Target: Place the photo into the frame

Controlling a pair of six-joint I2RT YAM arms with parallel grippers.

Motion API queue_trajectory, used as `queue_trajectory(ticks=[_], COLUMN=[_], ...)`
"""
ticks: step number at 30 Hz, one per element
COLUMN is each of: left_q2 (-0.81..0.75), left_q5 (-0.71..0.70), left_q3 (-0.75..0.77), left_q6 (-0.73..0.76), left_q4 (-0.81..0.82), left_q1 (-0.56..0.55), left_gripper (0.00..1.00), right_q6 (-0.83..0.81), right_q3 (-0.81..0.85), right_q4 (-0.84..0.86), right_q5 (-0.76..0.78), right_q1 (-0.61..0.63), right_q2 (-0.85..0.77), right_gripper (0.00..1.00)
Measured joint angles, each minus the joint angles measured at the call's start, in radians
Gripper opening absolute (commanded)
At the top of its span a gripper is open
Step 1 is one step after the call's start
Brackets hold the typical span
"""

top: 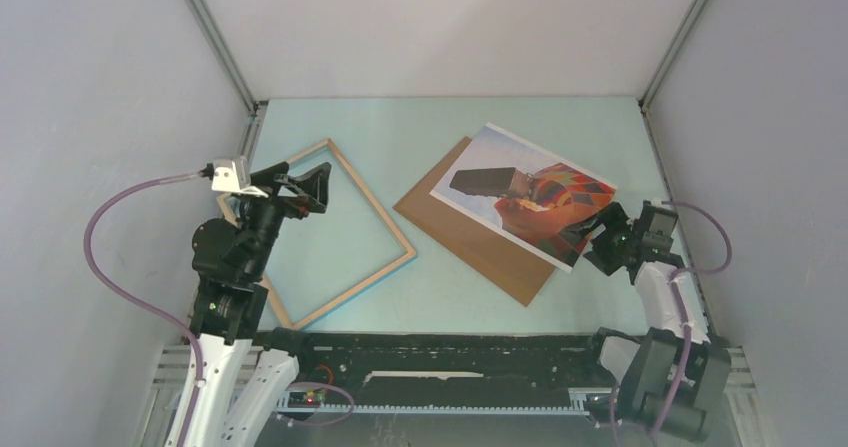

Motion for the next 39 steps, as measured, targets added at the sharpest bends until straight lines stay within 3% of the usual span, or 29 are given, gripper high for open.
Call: queue_trajectory(ticks=[6,10,18,22,29,39], left_q2=[0.002,0.051,0.377,0.611,1.072,1.363], left_q5=[0.002,0.002,-0.094,-0.098,0.001,0.111], left_q3=[0.000,0.003,0.000,0.003,0.161,0.270], left_q6=[-0.003,-0.031,-0.154,-0.210,-0.273,-0.370], left_q4=[0.004,0.001,0.036,0.110,0.157,0.319], left_q1=[-0.016,-0.098,-0.455,-0.553,-0.566,-0.566], left_gripper=[1.00,1.00,1.00,1.00,1.00,1.00], right_q6=[0.023,0.026,0.056,0.057,0.038,0.017], right_q3=[-0.009,-0.035,-0.106,-0.106,-0.123,-0.143], right_q4=[0.079,0.106,0.061,0.029,0.056,0.092], right_q5=[-0.141,-0.190,-0.085,-0.034,-0.084,-0.168], right_q1=[-0.114,-0.124,0.033,0.054,0.052,0.007], right_q2=[0.126,0.176,-0.005,-0.035,0.019,0.107], right_gripper=[0.80,0.79,0.80,0.80,0.80,0.79])
